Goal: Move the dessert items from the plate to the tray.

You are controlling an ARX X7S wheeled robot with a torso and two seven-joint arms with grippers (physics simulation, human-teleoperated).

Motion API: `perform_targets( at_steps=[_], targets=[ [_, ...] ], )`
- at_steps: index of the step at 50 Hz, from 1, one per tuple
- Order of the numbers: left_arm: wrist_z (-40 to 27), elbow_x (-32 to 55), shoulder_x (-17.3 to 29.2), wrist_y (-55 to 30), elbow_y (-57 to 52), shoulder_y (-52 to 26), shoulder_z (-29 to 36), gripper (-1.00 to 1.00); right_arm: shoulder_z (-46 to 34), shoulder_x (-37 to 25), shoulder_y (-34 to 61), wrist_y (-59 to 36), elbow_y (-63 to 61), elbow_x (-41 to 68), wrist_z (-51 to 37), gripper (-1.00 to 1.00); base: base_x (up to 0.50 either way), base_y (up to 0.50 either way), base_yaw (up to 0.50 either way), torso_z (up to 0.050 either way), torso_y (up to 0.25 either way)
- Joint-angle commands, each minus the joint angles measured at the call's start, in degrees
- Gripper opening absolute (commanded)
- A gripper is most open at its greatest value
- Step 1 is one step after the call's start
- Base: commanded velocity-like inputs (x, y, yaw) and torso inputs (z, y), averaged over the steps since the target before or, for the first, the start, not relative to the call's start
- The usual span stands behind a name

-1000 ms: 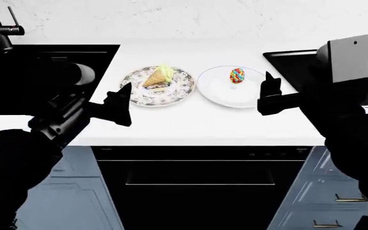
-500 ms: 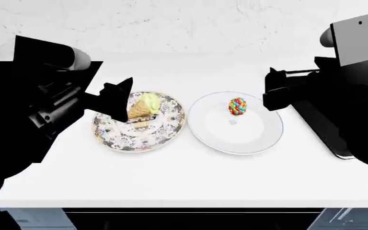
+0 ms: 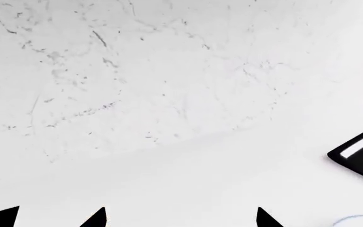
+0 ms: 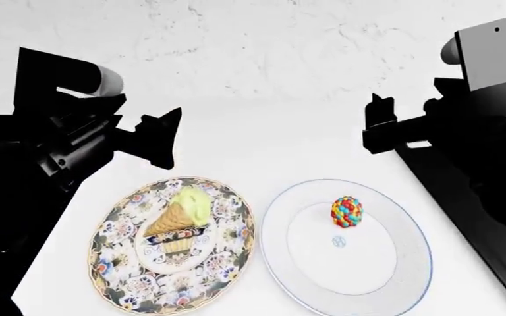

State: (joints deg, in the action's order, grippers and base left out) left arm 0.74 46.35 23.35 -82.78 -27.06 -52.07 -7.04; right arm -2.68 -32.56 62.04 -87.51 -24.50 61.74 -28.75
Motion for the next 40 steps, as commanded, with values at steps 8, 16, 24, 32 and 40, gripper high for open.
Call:
perform_targets(
  at_steps=[8, 16, 24, 32, 40],
  targets=[
    [1.70, 7.56, 3.10, -6.24, -1.65, -2.50, -0.49, 1.00, 1.57, -1.09, 0.54, -1.27, 0.41, 7.17, -5.38, 1.00, 0.03, 0.00, 0.00, 0.000, 0.000],
    [-8.64, 31.54, 12.91, -6.85, 9.44, -13.90, 7.51, 1.00, 1.09, -2.55, 0.96, -0.27, 0.59, 10.83, -7.58, 1.00, 0.00, 0.00, 0.00, 0.000, 0.000],
    [7.16, 27.06, 19.90, -5.88, 16.26, -27.44, 29.44, 1.00, -0.25, -3.54, 1.28, 1.00, 1.00, 11.71, -7.76, 1.00, 0.00, 0.00, 0.00, 0.000, 0.000],
    [19.20, 14.68, 19.12, -4.17, 21.18, -39.30, 50.64, 1.00, -1.89, -4.43, 0.67, 3.16, 1.45, 10.64, -6.54, 1.00, 0.00, 0.00, 0.00, 0.000, 0.000],
    [24.75, 13.61, 17.54, -5.44, 23.98, -43.92, 58.60, 1.00, -2.11, -5.04, 0.32, 3.79, 1.20, 11.44, -6.77, 1.00, 0.00, 0.00, 0.00, 0.000, 0.000]
  ],
)
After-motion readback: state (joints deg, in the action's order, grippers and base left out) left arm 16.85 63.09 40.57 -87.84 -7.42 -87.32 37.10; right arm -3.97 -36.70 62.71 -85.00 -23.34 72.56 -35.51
